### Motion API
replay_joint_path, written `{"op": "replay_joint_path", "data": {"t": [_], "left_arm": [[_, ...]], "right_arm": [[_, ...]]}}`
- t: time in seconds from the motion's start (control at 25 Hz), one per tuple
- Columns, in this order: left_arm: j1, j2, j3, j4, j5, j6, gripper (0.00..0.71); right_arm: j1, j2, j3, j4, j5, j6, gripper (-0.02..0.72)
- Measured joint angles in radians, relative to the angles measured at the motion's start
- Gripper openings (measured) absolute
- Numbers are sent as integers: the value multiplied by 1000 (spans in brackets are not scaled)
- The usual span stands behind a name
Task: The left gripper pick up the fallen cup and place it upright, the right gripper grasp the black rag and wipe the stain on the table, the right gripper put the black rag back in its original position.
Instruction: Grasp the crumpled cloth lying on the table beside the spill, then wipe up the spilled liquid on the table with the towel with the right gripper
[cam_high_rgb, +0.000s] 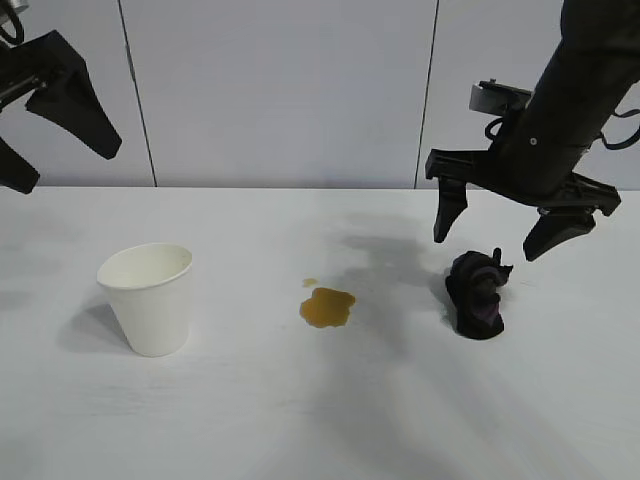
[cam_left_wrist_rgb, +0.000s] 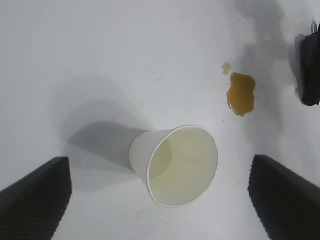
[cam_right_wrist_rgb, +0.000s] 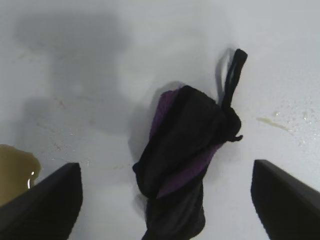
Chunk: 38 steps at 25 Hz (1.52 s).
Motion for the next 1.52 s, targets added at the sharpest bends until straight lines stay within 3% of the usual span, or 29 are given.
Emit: {"op": "replay_joint_path", "data": {"t": [0.48,0.96,1.24,1.52], "left_arm": [[0,0,-2,0,-4,-51,693],[0,0,-2,0,-1,-55,693],[0,0,-2,0,9,-55,693],[0,0,-2,0,18,-56,693]], "right_arm": [[4,34,0,-1,0,1,472],[54,43,-1,-30,8,53,90],[80,-17,-1,10,28,53,88],[246,-19,-119,16,18,53,88]]}}
